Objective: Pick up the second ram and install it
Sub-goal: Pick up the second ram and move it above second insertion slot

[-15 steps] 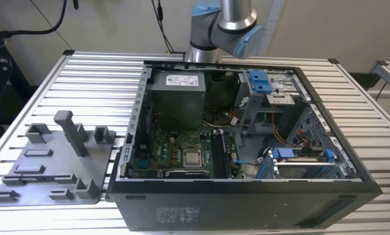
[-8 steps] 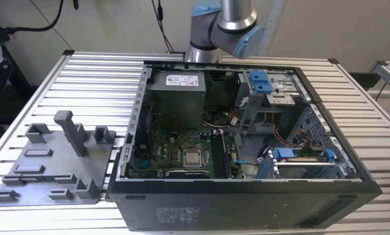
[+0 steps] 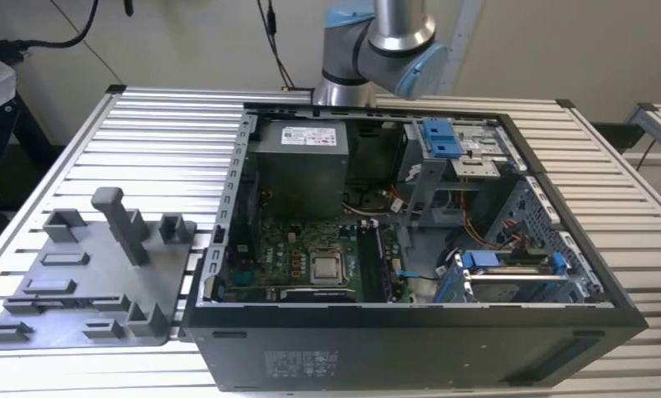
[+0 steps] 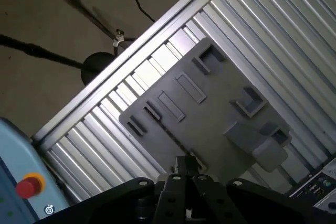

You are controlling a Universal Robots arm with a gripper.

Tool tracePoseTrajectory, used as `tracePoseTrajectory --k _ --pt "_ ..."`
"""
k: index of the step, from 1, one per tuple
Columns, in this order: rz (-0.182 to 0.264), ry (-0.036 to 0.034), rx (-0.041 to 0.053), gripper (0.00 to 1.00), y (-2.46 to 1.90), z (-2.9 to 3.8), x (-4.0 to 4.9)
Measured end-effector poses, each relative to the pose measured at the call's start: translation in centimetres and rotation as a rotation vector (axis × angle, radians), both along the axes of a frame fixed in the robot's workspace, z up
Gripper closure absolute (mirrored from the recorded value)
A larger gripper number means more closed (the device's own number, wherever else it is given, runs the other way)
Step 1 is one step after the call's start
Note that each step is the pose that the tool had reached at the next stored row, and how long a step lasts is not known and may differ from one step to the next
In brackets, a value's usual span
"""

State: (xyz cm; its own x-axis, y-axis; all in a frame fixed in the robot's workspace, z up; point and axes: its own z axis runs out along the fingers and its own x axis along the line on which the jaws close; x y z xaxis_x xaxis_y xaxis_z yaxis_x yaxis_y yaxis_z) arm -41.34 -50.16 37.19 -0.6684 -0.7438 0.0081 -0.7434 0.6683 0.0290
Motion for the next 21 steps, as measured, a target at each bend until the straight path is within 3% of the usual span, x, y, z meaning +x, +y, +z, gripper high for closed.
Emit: tracePoseTrajectory --k 15,21 --pt "0.273 0.0000 -0.0030 0.89 0.00 -0.06 0.00" --pt "0.357 -0.0001 -0.0033 0.89 0.00 -0.06 0.00"
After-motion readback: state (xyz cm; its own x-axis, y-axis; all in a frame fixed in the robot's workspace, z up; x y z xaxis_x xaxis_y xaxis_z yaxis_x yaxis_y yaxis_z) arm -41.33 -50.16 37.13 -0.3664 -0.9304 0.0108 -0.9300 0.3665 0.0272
